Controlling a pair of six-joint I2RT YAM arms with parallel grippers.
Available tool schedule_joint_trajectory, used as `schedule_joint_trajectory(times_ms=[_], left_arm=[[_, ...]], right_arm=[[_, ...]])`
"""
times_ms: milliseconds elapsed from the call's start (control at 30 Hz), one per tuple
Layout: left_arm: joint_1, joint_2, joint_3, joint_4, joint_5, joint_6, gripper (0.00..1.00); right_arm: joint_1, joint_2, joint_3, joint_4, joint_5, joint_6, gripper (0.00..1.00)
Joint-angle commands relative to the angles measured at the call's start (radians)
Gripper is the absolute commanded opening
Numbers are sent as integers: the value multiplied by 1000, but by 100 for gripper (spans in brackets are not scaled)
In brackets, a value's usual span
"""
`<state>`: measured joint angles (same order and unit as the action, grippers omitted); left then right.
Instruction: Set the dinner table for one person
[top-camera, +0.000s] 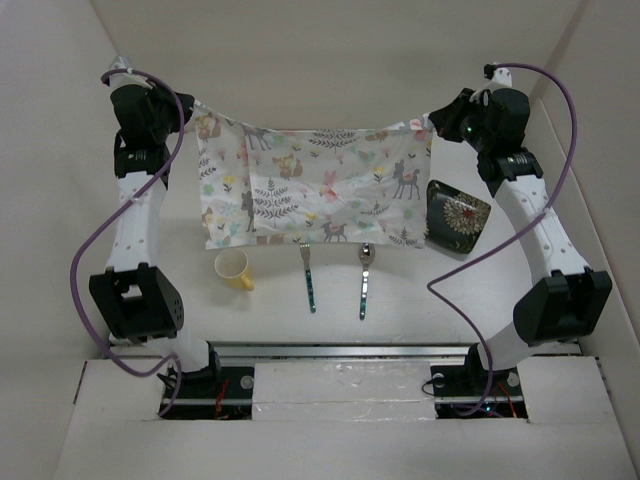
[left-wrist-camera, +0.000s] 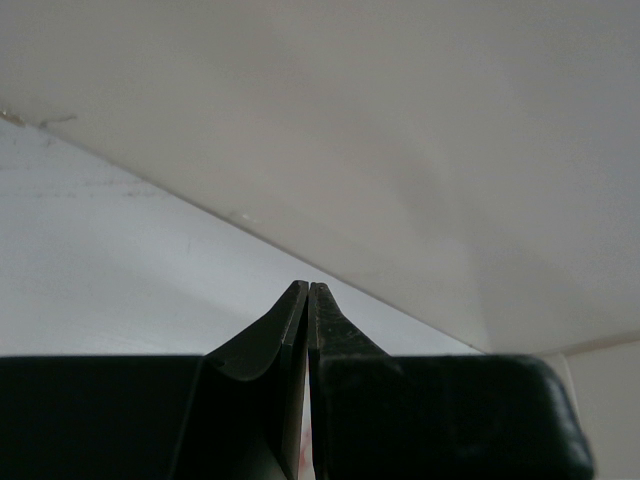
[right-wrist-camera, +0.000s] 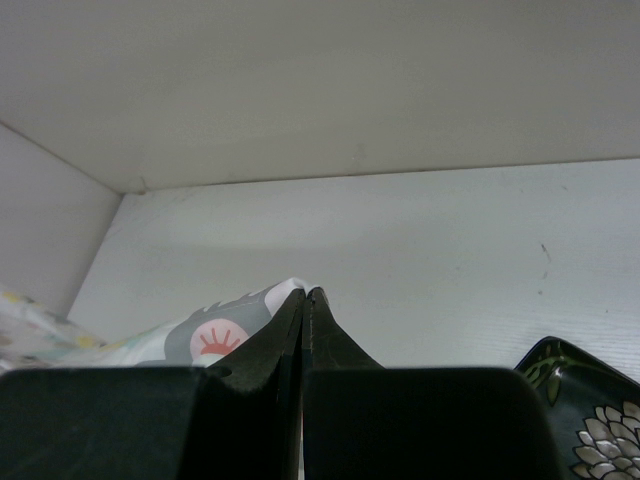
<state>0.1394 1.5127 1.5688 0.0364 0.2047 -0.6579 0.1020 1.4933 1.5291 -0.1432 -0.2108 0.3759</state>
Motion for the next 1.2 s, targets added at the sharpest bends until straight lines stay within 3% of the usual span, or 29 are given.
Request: schedule_joint_trajectory(times_ms=[0, 167, 300, 433, 467, 700, 867, 1167], left_arm=[[6, 104, 239, -5, 51, -13, 0], [6, 184, 385, -58, 82, -12, 0], [16, 140, 293, -6, 104, -19, 0], [16, 51, 26, 92, 104, -19, 0], [16, 34, -22, 102, 102, -19, 0], [25, 69, -433, 200, 94, -6, 0], [25, 131, -507, 237, 78, 6, 0], [25, 257, -503, 146, 58, 64, 0]], right_arm=[[-41, 94, 222, 22, -71, 27, 0], [-41, 220, 420, -51, -93, 31, 0], [-51, 252, 473, -70, -102, 21, 0], [-61, 205, 263, 20, -114, 27, 0], [-61, 197, 147, 71, -117, 31, 0], [-61, 238, -254, 270, -125, 54, 0], [-70, 315, -333, 291, -139, 41, 0], [-70, 328, -414, 246, -91, 9, 0]])
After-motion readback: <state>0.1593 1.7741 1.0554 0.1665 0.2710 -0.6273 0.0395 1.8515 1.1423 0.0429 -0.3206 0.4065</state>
